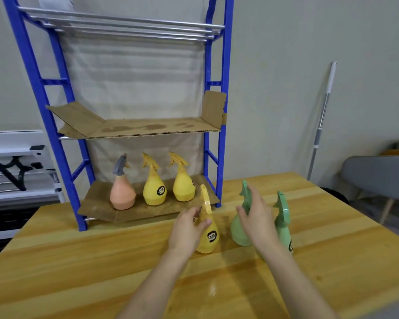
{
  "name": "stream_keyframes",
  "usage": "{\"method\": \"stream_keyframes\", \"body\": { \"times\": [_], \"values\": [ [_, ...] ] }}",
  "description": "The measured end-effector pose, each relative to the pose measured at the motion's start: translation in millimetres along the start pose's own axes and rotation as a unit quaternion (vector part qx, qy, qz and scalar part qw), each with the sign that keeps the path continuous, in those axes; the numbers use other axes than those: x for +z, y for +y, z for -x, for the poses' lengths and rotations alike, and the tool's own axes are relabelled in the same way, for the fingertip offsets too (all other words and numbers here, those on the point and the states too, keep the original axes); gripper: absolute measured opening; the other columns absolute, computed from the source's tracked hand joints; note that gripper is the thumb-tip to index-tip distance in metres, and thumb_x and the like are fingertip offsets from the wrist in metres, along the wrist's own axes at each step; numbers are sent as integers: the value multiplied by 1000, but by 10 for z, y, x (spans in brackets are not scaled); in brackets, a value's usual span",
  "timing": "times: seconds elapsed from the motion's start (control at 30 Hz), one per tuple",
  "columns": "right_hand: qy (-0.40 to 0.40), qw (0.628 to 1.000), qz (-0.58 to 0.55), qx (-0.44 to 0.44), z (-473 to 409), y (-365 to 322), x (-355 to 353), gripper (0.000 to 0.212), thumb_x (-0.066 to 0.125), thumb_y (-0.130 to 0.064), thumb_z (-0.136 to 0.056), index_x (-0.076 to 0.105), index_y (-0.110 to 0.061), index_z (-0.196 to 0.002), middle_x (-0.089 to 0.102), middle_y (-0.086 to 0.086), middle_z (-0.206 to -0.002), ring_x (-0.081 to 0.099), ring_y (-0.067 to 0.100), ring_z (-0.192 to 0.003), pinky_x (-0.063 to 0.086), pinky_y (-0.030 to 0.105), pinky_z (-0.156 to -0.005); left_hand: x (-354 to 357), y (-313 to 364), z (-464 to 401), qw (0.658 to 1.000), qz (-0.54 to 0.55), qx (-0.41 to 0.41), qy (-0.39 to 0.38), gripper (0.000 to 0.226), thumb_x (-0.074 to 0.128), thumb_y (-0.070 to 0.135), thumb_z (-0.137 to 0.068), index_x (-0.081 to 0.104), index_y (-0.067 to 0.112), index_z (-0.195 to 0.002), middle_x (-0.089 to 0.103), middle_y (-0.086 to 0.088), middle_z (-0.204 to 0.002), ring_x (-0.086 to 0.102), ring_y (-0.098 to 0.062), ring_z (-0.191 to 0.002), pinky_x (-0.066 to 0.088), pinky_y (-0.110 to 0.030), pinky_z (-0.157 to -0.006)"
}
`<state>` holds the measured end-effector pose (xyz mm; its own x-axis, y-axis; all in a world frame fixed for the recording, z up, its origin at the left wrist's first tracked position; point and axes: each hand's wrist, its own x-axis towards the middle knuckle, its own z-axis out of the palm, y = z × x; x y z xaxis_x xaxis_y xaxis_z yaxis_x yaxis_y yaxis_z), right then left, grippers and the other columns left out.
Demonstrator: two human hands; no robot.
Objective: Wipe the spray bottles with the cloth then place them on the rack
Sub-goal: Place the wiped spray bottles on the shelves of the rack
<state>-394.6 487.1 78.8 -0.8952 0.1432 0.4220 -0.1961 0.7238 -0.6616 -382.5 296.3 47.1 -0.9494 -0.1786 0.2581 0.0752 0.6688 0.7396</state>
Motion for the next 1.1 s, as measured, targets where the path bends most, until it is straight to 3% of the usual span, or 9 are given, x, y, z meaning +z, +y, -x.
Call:
{"method": "stream_keyframes", "body": {
  "times": [0.13,0.23,0.33,0.53,0.63,0.67,0.8,1.0,1.1],
  "values": [
    [19,998,-7,62,35,64,85,56,67,-19,-97,41,-15,-146,70,9,-103,69,31,-93,54,40,-77,46,-1,25,1000,4,-3,2,51,76,42,-88,62,25,-134,67,6,-127,61,-16,-119,51,-37,-100],
    [20,997,-18,67,95,39,120,22,65,-17,-98,58,-14,-118,69,2,-89,66,23,-78,49,32,-66,10,14,74,1000,-12,-2,18,33,74,46,-88,68,30,-117,71,7,-115,65,-17,-110,54,-39,-91],
    [9,998,-11,55,183,-125,146,20,63,-23,-99,59,-18,-118,63,-6,-84,57,18,-72,43,31,-61,-115,2,154,998,-30,6,53,24,73,52,-85,66,32,-97,65,12,-98,64,-17,-98,54,-42,-82],
    [35,998,-35,-47,102,-730,15,33,68,-41,-94,58,-28,-123,69,-11,-110,65,17,-101,51,32,-76,-840,220,176,987,5,40,153,30,73,57,-82,71,31,-96,60,14,-89,61,-9,-86,53,-37,-74],
    [43,992,-64,-104,-72,-1162,-156,37,69,-42,-93,59,-26,-124,70,-10,-114,64,16,-104,52,33,-82,-1317,448,89,978,-10,75,194,27,71,58,-84,70,32,-94,59,14,-89,55,3,-83,37,-9,-71],
    [38,989,-82,-117,-144,-1317,-201,36,68,-42,-93,59,-27,-124,69,-11,-114,64,15,-103,53,34,-84,-1485,527,47,975,-10,87,202,26,71,55,-86,71,31,-96,60,13,-90,54,3,-83,37,-8,-70],
    [29,978,-127,-161,-469,-1931,-359,25,65,-38,-96,58,-30,-119,68,-12,-111,64,17,-103,54,42,-87,-2092,830,-194,959,-29,133,247,26,65,55,-89,71,33,-101,62,12,-94,60,-12,-92,53,-42,-82],
    [27,972,-102,-208,-990,-2667,-515,33,61,-42,-98,58,-25,-126,69,-5,-119,63,23,-107,51,40,-84,-2728,1181,-651,946,-90,118,289,43,62,56,-92,68,30,-126,67,6,-112,61,-21,-107,52,-41,-84],
    [9,972,-95,-217,-1291,-2938,-385,33,60,-42,-98,58,-24,-126,68,-4,-118,63,22,-107,52,39,-83,-2912,1226,-922,949,-91,86,288,44,63,52,-94,68,23,-126,70,1,-115,62,-26,-111,52,-40,-84]
  ]
}}
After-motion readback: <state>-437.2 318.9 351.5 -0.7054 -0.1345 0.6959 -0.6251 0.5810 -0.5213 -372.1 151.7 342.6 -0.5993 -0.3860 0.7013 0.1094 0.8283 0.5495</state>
